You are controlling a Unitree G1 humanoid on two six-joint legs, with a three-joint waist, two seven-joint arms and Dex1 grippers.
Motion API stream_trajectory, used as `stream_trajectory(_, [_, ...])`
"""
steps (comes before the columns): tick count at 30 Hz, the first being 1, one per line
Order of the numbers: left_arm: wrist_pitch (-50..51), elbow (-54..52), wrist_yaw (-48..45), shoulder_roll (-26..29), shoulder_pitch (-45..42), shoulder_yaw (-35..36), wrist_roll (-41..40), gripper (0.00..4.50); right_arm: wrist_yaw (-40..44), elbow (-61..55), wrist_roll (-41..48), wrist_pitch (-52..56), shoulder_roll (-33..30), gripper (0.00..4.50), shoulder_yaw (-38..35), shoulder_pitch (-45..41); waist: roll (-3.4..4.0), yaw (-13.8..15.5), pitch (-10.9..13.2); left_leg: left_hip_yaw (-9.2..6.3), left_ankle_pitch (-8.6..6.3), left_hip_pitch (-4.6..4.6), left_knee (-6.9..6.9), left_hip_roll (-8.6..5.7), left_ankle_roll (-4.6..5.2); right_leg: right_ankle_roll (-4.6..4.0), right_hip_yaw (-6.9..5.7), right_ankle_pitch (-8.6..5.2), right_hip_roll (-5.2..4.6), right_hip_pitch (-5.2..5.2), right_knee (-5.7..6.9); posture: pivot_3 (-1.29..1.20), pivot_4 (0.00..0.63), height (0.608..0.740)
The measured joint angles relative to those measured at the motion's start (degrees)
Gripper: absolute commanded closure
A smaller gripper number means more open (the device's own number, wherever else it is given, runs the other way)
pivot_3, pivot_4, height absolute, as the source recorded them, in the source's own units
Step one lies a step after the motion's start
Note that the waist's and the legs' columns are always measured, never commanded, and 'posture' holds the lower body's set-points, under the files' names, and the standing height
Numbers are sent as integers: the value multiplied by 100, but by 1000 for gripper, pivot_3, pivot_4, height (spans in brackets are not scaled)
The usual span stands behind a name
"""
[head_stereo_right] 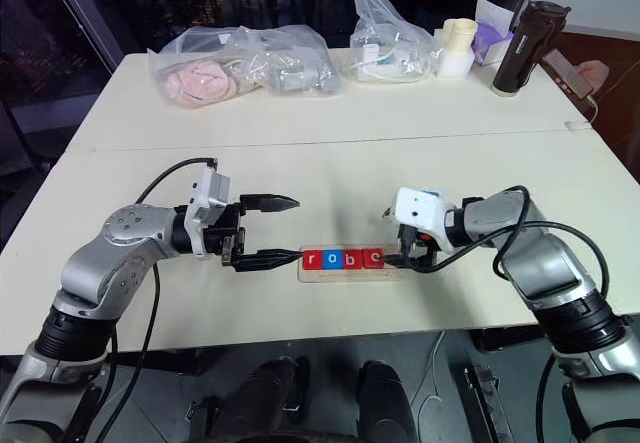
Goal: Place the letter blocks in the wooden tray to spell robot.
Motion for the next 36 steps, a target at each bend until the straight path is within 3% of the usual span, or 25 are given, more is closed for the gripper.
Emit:
stream_trajectory(5, [-21, 54, 0, -28, -31, -9, 3, 0, -1213, 638, -322, 900, 411, 31, -340, -493, 0, -1, 0, 0, 4, 0, -3, 1, -5, -3, 1, 1, 1, -7, 9, 0, 150, 738])
stream_trajectory(9, [-38, 60, 0, -57, -35, -31, 25, 0, -2597, 894, -669, 2267, 1158, 31, -687, -820, 0, -6, -1, 1, 8, -2, -8, 0, -10, -3, 7, 2, 2, -18, 17, 0, 150, 738])
stream_trajectory(15, [-42, 88, -5, -87, -38, -35, 73, 0, -3981, 802, -785, 3720, 2274, 31, -1214, -916, 3, -7, -2, 1, 11, -3, -7, 0, -14, 2, 8, 6, 6, -21, 24, 0, 150, 738])
stream_trajectory(20, [-43, 174, -23, -92, -147, -38, 116, 0, -4713, 897, -791, 4231, 2864, 31, -1577, -961, 5, -5, -3, 2, 14, -2, -4, -3, -17, 6, 7, 8, 13, -22, 34, 0, 150, 738])
stream_trajectory(26, [-50, 174, -19, -102, -196, -38, 121, 0, -5063, 981, -718, 4483, 3075, 31, -1837, -1087, 3, -16, -5, 2, 16, 7, -3, -3, -17, 5, 7, 7, 14, -22, 53, 0, 150, 738])
stream_trajectory(30, [-50, 174, -6, -103, -196, -38, 123, 0, -5151, 1005, -641, 4564, 3197, 1341, -1931, -1122, 3, -16, -5, 2, 18, 11, -2, -2, -20, 0, 6, 5, 14, -22, 65, 0, 150, 738])
stream_trajectory(34, [-51, 174, -2, -105, -195, -38, 126, 0, -5166, 982, -590, 4583, 3181, 3375, -1774, -1142, 3, -6, -5, 1, 19, 10, 0, -4, -21, -2, 3, 3, 14, -22, 65, 0, 150, 738])
stream_trajectory(36, [-64, 174, -2, -119, -195, -39, 130, 0, -5161, 898, -591, 4621, 3059, 3360, -1629, -1102, 3, -4, -5, 1, 19, 9, -1, -5, -20, -2, 3, 3, 14, -22, 65, 0, 150, 738])
